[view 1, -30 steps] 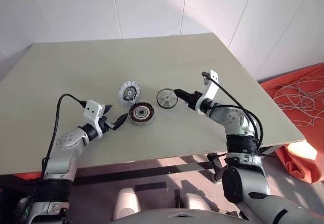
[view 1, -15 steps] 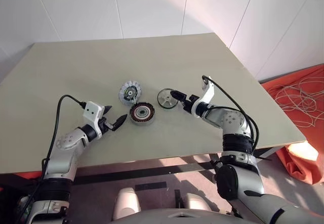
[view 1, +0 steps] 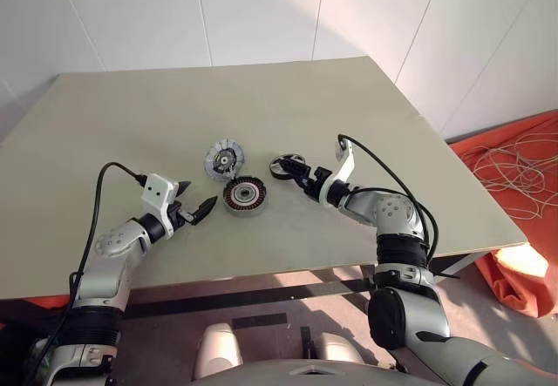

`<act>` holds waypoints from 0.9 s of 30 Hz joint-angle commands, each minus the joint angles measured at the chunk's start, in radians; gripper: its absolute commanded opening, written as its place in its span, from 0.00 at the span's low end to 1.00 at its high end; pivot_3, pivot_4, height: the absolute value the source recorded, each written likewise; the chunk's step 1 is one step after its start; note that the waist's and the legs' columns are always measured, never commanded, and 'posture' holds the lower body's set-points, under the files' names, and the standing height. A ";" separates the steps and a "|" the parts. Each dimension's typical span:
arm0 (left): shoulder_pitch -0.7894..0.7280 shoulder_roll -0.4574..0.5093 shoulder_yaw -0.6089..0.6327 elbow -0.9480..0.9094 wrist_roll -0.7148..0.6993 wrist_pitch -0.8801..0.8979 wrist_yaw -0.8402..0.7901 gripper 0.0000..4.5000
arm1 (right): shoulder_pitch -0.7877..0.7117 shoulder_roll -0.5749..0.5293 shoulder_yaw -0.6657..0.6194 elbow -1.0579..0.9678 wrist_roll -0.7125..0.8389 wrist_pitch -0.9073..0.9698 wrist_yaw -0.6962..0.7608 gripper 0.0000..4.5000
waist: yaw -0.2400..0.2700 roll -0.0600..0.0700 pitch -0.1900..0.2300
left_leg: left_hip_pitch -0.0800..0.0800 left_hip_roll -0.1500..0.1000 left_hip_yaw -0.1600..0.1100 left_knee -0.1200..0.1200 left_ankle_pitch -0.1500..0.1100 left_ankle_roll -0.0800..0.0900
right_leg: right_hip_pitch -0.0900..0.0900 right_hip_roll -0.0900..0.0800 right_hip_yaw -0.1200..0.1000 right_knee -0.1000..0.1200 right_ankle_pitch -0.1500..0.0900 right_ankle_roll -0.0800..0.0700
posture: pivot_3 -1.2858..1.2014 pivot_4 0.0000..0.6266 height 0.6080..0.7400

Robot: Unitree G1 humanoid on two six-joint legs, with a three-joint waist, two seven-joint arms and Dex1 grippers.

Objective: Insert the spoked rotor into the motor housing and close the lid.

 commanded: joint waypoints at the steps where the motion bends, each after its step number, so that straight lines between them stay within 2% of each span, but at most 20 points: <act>1: -0.008 0.012 0.012 -0.031 0.001 -0.012 0.004 1.00 | -0.026 0.004 0.015 0.000 0.013 -0.030 0.004 0.99 | 0.000 0.000 0.000 | 0.000 0.000 0.000 0.000 0.000 0.000 | 0.000 0.000 0.000 0.000 0.000 0.000 | 0.52 0.00 1.00; 9: -0.009 0.015 0.013 -0.042 0.001 -0.003 0.013 1.00 | -0.050 -0.002 0.007 0.065 -0.019 -0.087 -0.075 0.99 | -0.001 0.000 0.000 | 0.000 0.000 0.000 0.000 0.000 0.000 | 0.000 0.000 0.000 0.000 0.000 0.000 | 0.52 0.00 1.00; 13: -0.012 0.013 0.007 -0.071 0.000 0.018 0.024 1.00 | -0.056 -0.005 0.007 0.085 -0.019 -0.107 -0.090 0.79 | 0.000 0.000 0.000 | 0.000 0.000 0.000 0.000 0.000 -0.001 | 0.000 0.000 0.000 0.000 0.000 0.000 | 0.52 0.00 1.00; 19: -0.006 0.016 0.005 -0.119 -0.003 0.053 0.037 1.00 | -0.060 -0.010 0.008 0.083 -0.015 -0.115 -0.091 0.33 | -0.001 0.000 0.000 | 0.000 0.000 0.000 -0.001 0.000 -0.001 | -0.001 0.000 0.000 0.000 0.000 0.000 | 0.52 0.00 1.00; 27: -0.009 0.015 0.007 -0.135 -0.002 0.074 0.043 1.00 | -0.069 -0.016 0.003 0.086 -0.008 -0.111 -0.095 0.33 | -0.001 0.000 0.000 | 0.000 0.000 0.000 -0.001 0.000 -0.001 | -0.001 0.000 0.000 0.000 0.000 0.000 | 0.52 0.00 1.00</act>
